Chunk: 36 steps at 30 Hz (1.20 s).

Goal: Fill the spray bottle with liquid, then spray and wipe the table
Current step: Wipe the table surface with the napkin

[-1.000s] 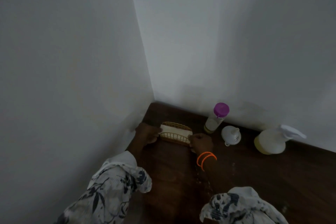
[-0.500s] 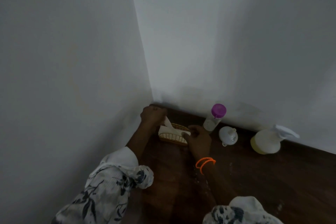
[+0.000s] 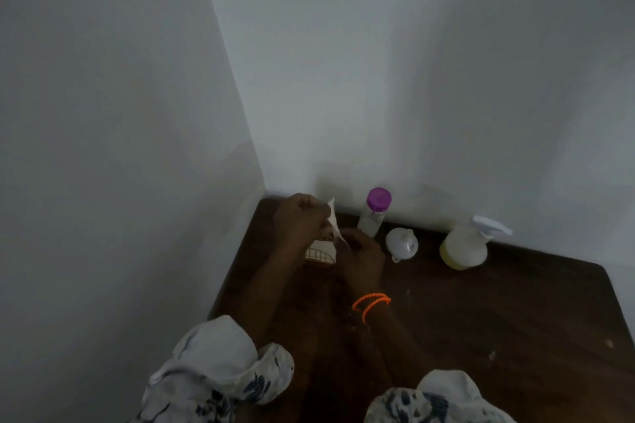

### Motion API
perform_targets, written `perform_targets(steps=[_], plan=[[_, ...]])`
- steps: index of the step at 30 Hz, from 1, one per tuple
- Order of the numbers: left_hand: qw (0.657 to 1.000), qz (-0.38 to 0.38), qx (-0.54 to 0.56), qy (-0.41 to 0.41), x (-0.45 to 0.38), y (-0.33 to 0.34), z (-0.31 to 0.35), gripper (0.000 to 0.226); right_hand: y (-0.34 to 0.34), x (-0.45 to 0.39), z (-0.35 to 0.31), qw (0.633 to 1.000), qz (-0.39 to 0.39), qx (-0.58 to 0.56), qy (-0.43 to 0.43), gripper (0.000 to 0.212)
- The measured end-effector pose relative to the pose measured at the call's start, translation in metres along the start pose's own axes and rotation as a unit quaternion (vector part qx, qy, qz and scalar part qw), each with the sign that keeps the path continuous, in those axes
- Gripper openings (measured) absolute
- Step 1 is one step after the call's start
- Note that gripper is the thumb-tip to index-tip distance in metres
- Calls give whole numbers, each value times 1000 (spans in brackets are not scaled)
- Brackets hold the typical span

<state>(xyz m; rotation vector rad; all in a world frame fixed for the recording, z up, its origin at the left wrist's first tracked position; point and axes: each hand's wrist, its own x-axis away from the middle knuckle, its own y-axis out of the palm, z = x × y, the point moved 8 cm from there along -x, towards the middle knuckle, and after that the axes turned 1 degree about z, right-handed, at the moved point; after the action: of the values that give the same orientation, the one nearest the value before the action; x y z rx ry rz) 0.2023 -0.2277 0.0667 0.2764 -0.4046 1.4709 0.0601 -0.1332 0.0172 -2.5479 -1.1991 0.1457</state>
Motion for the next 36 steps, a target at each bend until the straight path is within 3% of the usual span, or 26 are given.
perform_targets(steps=[2, 5, 7, 11, 15, 18, 23, 28, 31, 36], plan=[[999, 5, -25, -26, 13, 3, -36, 13, -29, 14, 18, 1000, 3, 23, 15, 14], [985, -27, -93, -142, 34, 13, -110, 9, -64, 33, 54, 994, -24, 105, 36, 23], [980, -54, -76, -173, 40, 22, -141, 12, -82, 40, 73, 986, -34, 156, 46, 32], [986, -84, -139, -41, 29, 42, -141, 12, -110, 40, 76, 977, -6, 213, -32, 27], [944, -40, -320, 69, 29, 41, -144, 17, -99, 53, 102, 952, -123, 279, -8, 35], [914, -63, -386, 112, 47, 45, -168, 23, -101, 66, 114, 949, -118, 291, 2, 33], [823, -166, -497, 220, 55, 79, -182, 47, -95, 63, 116, 953, -88, 290, 15, 35], [696, -271, -585, 316, 42, 128, -180, 70, -68, 40, 118, 891, -175, 419, -20, 56], [653, -281, -625, 324, 25, 136, -181, 69, -55, 30, 125, 857, -211, 470, -3, 61], [600, -256, -679, 335, 10, 136, -177, 66, -39, 26, 130, 855, -218, 470, 19, 65]])
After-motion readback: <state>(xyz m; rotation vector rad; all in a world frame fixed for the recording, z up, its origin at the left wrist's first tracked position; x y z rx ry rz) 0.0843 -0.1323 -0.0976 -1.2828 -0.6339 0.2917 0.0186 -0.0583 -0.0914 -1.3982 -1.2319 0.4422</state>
